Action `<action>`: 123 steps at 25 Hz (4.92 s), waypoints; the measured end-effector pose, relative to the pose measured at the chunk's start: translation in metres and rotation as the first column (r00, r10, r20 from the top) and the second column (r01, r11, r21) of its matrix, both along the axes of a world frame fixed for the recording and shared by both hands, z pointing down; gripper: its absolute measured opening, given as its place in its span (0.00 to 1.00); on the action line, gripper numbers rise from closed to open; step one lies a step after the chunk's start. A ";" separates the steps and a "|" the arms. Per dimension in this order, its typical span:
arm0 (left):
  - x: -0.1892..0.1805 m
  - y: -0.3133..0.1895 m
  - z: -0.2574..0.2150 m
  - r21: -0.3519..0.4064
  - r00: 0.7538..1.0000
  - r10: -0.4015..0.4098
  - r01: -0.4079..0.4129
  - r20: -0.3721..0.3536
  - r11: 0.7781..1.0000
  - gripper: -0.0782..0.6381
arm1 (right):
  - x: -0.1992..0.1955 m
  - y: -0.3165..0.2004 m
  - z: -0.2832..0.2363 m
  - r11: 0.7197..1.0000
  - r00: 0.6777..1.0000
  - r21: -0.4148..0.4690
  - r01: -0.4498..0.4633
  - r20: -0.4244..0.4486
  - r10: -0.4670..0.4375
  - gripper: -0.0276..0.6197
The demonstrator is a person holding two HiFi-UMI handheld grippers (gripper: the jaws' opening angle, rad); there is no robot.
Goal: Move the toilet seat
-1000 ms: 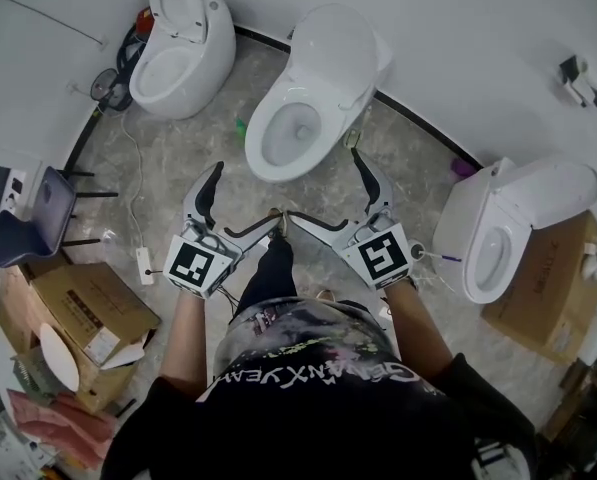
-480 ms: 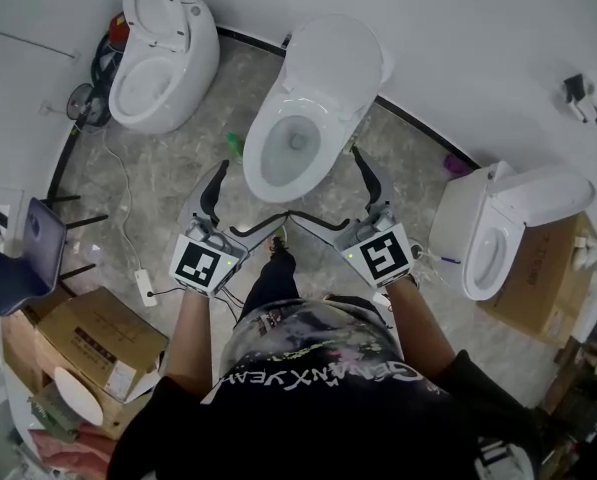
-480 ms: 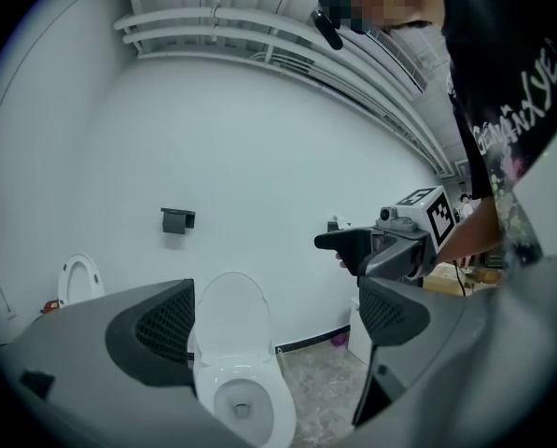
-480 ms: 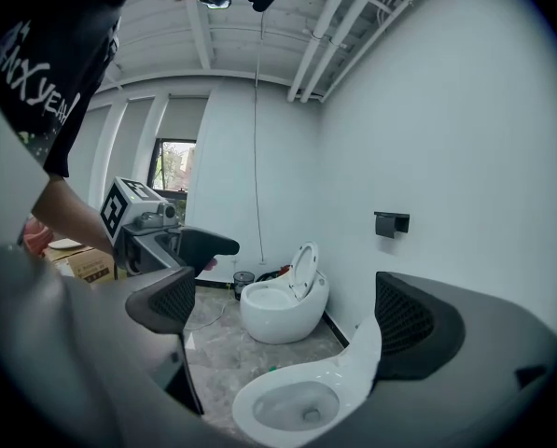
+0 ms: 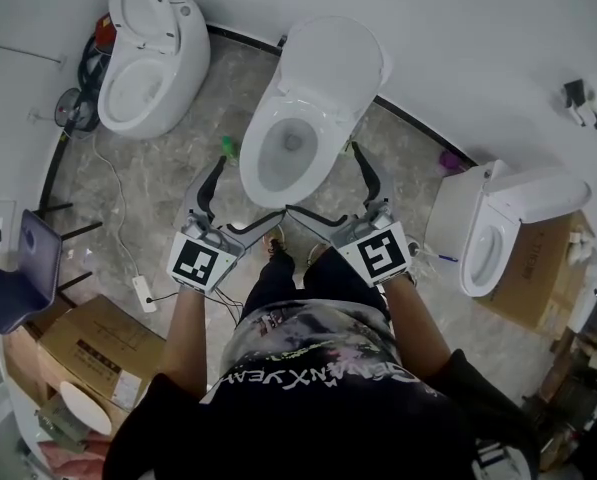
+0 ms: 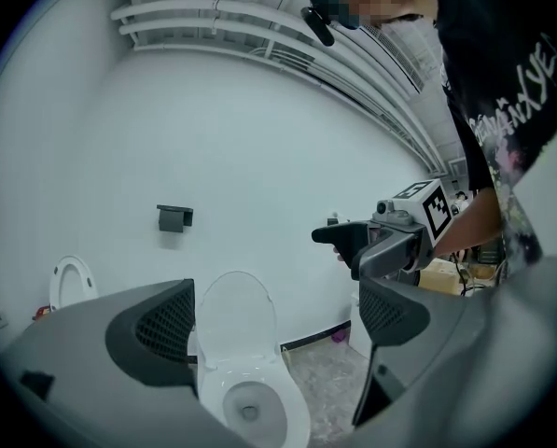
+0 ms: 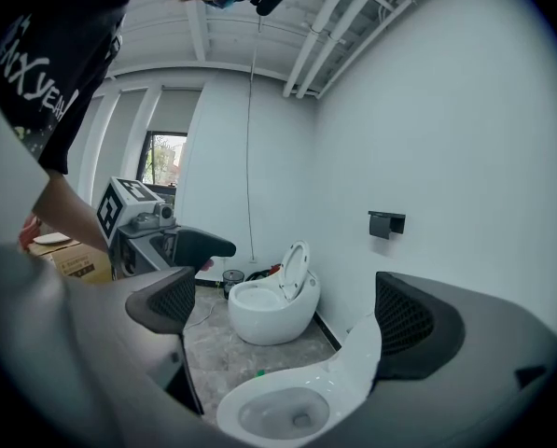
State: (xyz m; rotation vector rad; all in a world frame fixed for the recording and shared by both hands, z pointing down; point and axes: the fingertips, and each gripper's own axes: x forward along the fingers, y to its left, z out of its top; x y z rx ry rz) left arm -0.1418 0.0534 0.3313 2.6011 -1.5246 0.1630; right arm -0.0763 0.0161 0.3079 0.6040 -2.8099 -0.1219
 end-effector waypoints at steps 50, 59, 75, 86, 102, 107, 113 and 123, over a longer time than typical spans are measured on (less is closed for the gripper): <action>-0.025 -0.068 0.368 -0.367 0.972 -0.222 0.181 -0.072 0.912 0.85 | 0.024 -0.097 0.394 0.940 0.983 -0.316 -0.131 -0.164 0.082 0.95; -0.011 -0.028 0.466 -0.508 0.970 -0.233 0.167 -0.069 0.845 0.85 | 0.032 -0.075 0.480 0.914 0.971 -0.374 -0.155 -0.226 0.072 0.94; -0.025 0.003 0.550 -0.698 0.695 -0.638 0.273 -0.333 0.662 0.85 | 0.083 -0.060 0.576 0.568 0.910 -0.731 -0.377 -0.178 0.374 0.94; -0.011 0.006 0.565 -0.741 0.522 -0.712 0.206 -0.468 0.639 0.85 | 0.079 -0.044 0.603 0.272 0.823 -0.896 -0.352 -0.158 0.546 0.84; -0.039 0.030 0.593 -0.856 0.403 -0.868 0.297 -0.289 0.423 0.32 | 0.117 -0.047 0.611 0.086 0.678 -0.890 -0.448 -0.276 0.681 0.19; -0.039 0.029 0.594 -0.866 0.401 -0.874 0.292 -0.274 0.406 0.30 | 0.119 -0.048 0.613 0.057 0.664 -0.895 -0.442 -0.284 0.692 0.17; -0.041 0.031 0.596 -0.877 0.327 -0.895 0.270 -0.305 0.397 0.29 | 0.117 -0.044 0.619 -0.075 0.608 -0.951 -0.299 -0.250 0.753 0.21; -0.042 0.031 0.577 -0.870 0.296 -0.883 0.230 -0.363 0.435 0.28 | 0.121 -0.042 0.602 -0.076 0.580 -0.983 -0.169 -0.161 0.799 0.14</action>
